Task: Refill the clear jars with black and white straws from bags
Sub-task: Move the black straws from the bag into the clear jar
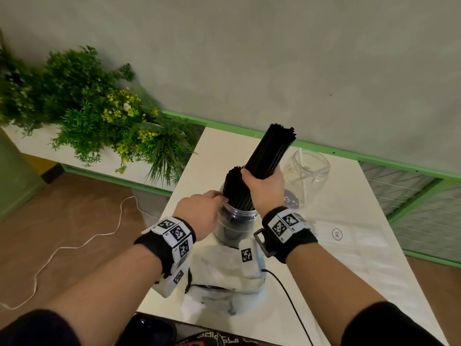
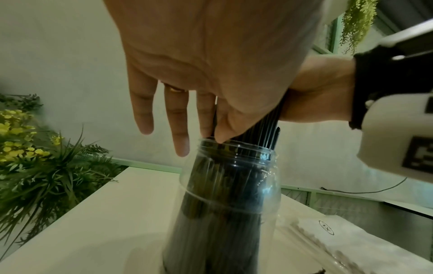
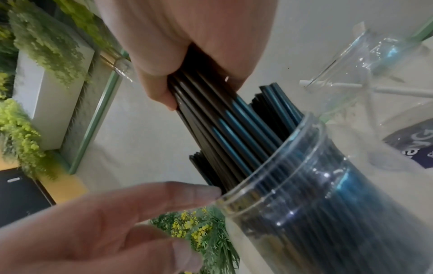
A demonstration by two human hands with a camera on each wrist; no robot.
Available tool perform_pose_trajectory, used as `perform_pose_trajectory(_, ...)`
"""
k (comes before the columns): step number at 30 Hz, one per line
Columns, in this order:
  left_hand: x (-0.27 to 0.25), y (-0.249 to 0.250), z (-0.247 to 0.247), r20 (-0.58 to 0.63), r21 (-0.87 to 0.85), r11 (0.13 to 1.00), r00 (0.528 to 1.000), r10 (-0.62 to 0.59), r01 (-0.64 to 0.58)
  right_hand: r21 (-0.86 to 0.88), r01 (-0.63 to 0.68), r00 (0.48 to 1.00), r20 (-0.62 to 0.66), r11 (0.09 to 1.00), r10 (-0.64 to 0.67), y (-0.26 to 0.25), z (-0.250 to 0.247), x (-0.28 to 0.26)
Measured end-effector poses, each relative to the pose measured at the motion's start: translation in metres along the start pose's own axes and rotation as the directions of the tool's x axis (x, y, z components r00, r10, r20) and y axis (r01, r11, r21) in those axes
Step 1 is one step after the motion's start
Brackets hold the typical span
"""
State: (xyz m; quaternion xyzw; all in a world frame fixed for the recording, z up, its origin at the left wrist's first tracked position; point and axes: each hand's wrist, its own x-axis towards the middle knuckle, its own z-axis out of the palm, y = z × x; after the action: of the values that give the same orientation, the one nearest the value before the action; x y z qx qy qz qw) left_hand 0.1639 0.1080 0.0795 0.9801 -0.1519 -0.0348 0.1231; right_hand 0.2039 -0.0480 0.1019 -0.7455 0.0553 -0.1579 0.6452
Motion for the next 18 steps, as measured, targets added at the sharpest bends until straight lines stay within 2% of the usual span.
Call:
perform_pose_trajectory(6, -0.002, -0.008, 0.001, 0.055, -0.064, 0.997, 0.998, 0.044, -0.041, -0.028, -0.052, 0.998, 0.045, 0.998, 0.053, 0.011, -0.003, 0.005)
perform_pose_trajectory(9, 0.001, -0.016, 0.002, 0.099, -0.192, 0.98, 0.993, 0.071, -0.051, -0.057, -0.061, 0.993, 0.1, 0.996, 0.067, 0.014, -0.005, 0.007)
perform_pose_trajectory(13, 0.01, -0.018, 0.003, 0.015, -0.473, 0.879, 0.998, -0.062, 0.062, -0.057, -0.048, 0.989, 0.135, 0.997, 0.056, 0.017, -0.006, 0.008)
perform_pose_trajectory(18, 0.026, 0.003, -0.003, -0.095, -0.6, 0.798, 0.984, -0.148, 0.062, -0.035, -0.039, 0.983, 0.176, 0.999, 0.045, 0.013, -0.008, 0.005)
